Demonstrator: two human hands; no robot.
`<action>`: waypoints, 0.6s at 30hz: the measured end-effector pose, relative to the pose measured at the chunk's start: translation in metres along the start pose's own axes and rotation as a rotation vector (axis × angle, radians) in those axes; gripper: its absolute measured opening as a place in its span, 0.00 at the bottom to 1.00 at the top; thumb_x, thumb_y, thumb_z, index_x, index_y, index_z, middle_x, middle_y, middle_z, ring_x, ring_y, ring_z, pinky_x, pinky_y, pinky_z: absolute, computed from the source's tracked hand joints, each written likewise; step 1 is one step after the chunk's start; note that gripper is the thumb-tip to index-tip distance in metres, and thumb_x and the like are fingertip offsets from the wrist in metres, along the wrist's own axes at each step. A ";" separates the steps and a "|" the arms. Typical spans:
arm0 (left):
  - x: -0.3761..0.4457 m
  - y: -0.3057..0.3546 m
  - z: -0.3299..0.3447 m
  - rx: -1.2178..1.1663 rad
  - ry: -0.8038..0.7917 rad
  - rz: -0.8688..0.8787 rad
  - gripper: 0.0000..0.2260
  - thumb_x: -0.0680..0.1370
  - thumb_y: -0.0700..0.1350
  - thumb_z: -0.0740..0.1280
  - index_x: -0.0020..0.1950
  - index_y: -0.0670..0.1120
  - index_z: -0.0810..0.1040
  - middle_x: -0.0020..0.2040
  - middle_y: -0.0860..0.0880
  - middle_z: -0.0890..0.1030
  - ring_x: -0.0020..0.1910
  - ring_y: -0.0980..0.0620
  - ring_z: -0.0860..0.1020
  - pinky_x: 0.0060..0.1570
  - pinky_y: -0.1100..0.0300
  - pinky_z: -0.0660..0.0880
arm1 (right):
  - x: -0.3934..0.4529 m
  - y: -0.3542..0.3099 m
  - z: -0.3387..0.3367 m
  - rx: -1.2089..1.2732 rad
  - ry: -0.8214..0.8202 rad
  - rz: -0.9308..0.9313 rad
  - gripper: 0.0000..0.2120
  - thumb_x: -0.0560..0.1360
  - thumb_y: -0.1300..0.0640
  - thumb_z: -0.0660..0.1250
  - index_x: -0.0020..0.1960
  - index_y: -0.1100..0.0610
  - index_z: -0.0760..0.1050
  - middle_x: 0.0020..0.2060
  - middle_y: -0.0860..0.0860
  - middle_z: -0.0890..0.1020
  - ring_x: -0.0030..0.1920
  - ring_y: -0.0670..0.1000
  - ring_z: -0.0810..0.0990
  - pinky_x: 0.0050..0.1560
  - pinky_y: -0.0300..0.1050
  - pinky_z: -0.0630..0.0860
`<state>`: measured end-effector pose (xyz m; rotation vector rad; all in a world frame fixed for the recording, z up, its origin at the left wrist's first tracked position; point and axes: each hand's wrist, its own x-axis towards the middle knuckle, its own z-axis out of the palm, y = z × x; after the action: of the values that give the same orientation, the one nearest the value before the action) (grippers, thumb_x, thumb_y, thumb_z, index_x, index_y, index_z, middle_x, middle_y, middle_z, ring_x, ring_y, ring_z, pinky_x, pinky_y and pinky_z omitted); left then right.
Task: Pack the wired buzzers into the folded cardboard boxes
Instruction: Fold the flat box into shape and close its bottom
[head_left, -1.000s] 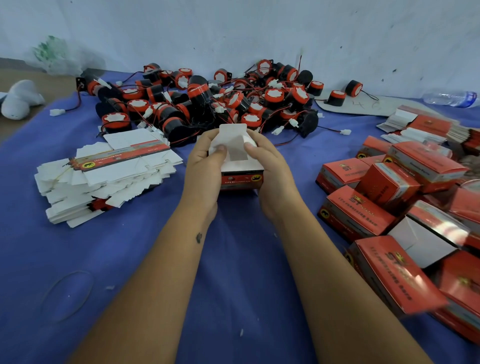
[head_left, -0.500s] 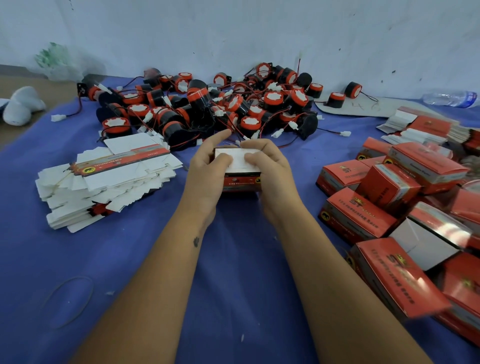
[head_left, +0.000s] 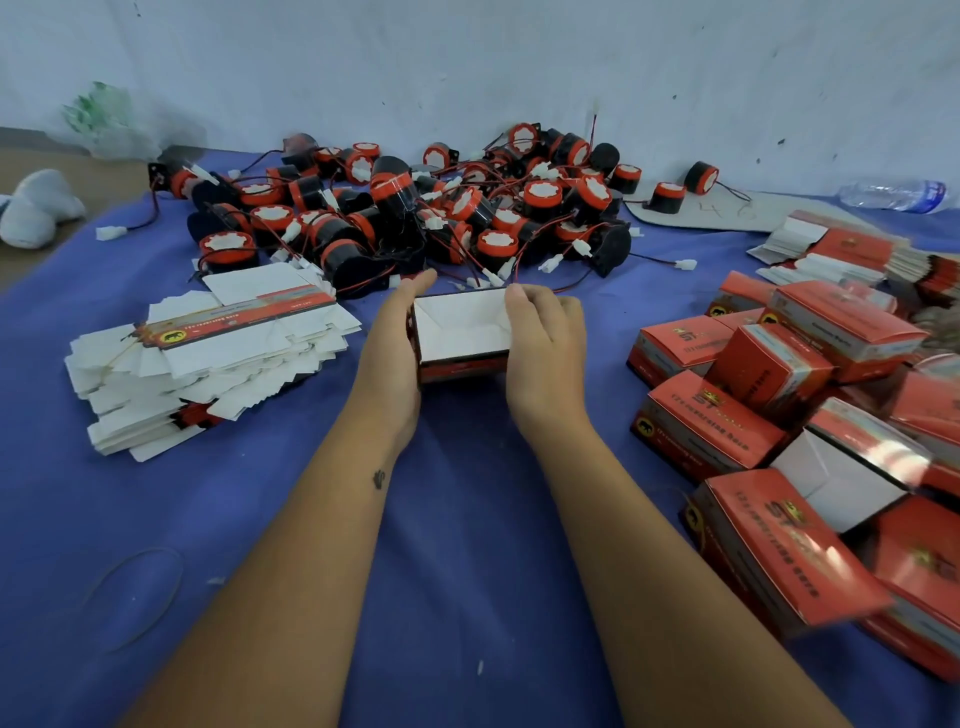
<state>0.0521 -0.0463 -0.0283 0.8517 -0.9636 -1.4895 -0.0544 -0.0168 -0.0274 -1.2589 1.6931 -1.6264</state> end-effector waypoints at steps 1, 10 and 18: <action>0.001 -0.001 0.002 0.060 0.007 -0.005 0.15 0.83 0.53 0.56 0.53 0.54 0.82 0.44 0.51 0.85 0.43 0.54 0.83 0.38 0.62 0.79 | -0.001 0.000 -0.002 -0.087 0.008 -0.019 0.13 0.81 0.44 0.53 0.52 0.47 0.74 0.48 0.44 0.70 0.53 0.48 0.71 0.48 0.44 0.65; 0.002 0.000 -0.011 0.130 -0.061 0.270 0.18 0.81 0.55 0.60 0.71 0.66 0.68 0.77 0.55 0.61 0.68 0.64 0.68 0.63 0.63 0.72 | 0.005 -0.007 -0.008 0.332 -0.144 0.145 0.08 0.76 0.56 0.66 0.39 0.48 0.78 0.41 0.49 0.81 0.37 0.45 0.79 0.40 0.46 0.74; 0.002 -0.003 -0.009 0.295 0.139 0.435 0.38 0.76 0.33 0.66 0.79 0.55 0.53 0.78 0.53 0.56 0.72 0.63 0.61 0.47 0.81 0.68 | 0.003 0.003 -0.009 0.333 -0.250 -0.076 0.14 0.77 0.69 0.64 0.53 0.51 0.71 0.46 0.36 0.80 0.44 0.39 0.81 0.43 0.37 0.78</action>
<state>0.0587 -0.0495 -0.0352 0.8735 -1.1929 -0.9200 -0.0646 -0.0149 -0.0278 -1.3051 1.1831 -1.6329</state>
